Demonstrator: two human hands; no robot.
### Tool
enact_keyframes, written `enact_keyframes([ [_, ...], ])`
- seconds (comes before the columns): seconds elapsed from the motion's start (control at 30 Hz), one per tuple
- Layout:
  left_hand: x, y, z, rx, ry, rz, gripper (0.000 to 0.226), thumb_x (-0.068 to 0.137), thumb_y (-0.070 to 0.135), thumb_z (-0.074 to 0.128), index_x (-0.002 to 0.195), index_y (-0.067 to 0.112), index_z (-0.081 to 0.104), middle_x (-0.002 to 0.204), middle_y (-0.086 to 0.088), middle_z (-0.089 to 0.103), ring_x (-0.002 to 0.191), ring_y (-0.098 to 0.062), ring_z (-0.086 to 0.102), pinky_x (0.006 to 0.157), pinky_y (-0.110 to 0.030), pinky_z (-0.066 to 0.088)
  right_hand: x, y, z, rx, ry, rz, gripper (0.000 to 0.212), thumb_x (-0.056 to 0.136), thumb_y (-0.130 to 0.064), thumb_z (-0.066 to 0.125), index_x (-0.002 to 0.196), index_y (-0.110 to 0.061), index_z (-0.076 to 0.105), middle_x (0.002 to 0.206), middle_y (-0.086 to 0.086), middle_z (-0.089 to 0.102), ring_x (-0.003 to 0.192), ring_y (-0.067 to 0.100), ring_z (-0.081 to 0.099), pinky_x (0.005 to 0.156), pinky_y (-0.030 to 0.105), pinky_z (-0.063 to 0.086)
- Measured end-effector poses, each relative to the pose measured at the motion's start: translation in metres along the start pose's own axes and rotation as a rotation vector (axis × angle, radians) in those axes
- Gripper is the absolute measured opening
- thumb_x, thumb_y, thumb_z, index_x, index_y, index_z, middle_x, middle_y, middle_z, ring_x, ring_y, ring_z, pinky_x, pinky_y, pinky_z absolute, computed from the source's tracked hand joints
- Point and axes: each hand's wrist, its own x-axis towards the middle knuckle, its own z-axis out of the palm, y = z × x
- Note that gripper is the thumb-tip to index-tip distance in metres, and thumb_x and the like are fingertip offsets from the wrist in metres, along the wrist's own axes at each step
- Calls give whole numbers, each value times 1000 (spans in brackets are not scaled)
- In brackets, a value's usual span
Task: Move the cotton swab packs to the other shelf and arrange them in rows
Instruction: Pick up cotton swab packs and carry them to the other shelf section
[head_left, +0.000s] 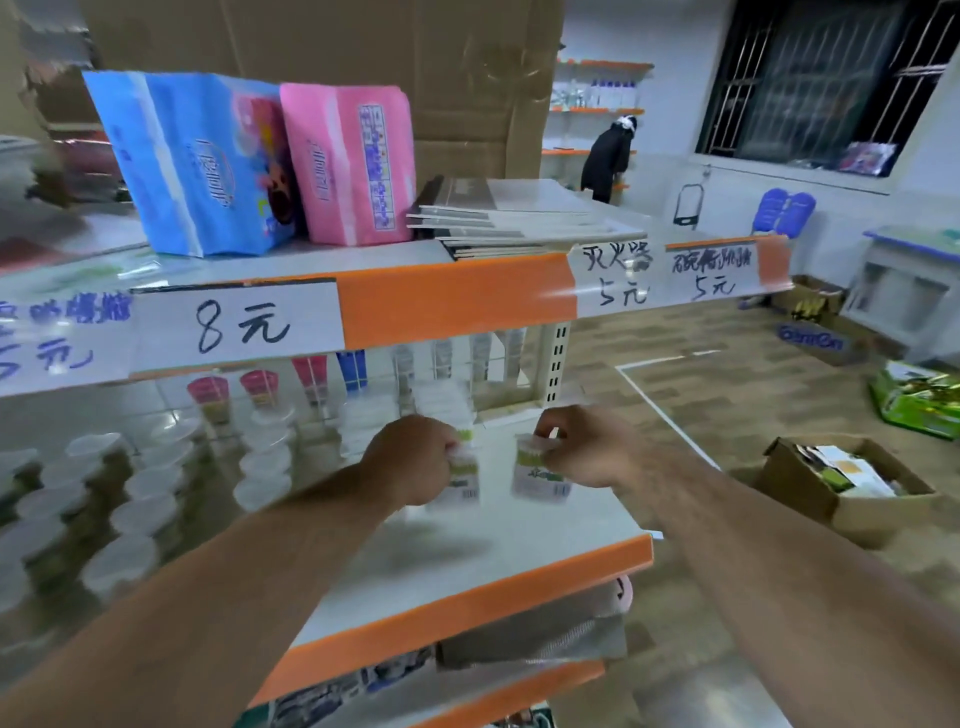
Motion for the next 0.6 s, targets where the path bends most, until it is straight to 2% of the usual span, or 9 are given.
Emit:
enact_keyframes([
  [0.13,17,1,10,101,24,43,17,87,11,53,84,20,68,86,2,62,83,-20,57,71,-29,47,19,13,0,3,-27,-29,11,82,-33,54,90,-38,59,103,-7,62,83,12,58,61,27,43],
  [0.3,31,1,22,150,34,-33,21,87,5,54,86,22,68,84,3,59,81,-21,59,64,-29,46,45,30,-9,23,-70,-105,11,83,-33,55,93,-34,60,98,-3,64,79,16,60,57,24,41],
  [0.37,33,3,26,162,31,-76,23,85,3,55,87,22,68,86,3,60,82,-22,60,67,-31,51,56,36,-11,14,-81,-136,13,81,-30,55,93,-36,59,97,-5,64,78,15,60,58,24,42],
  [0.53,43,8,31,209,52,-118,22,83,1,57,91,19,65,92,0,64,79,-19,56,63,-29,40,90,48,-6,-19,-77,-159,18,82,-30,55,97,-39,60,99,-6,63,82,15,59,61,25,43],
  [0.6,45,10,33,220,67,-129,22,85,2,56,95,19,65,96,0,63,85,-20,57,65,-30,41,103,50,-4,-43,-76,-169,20,84,-31,55,102,-38,61,102,-5,64,87,16,59,66,27,47],
])
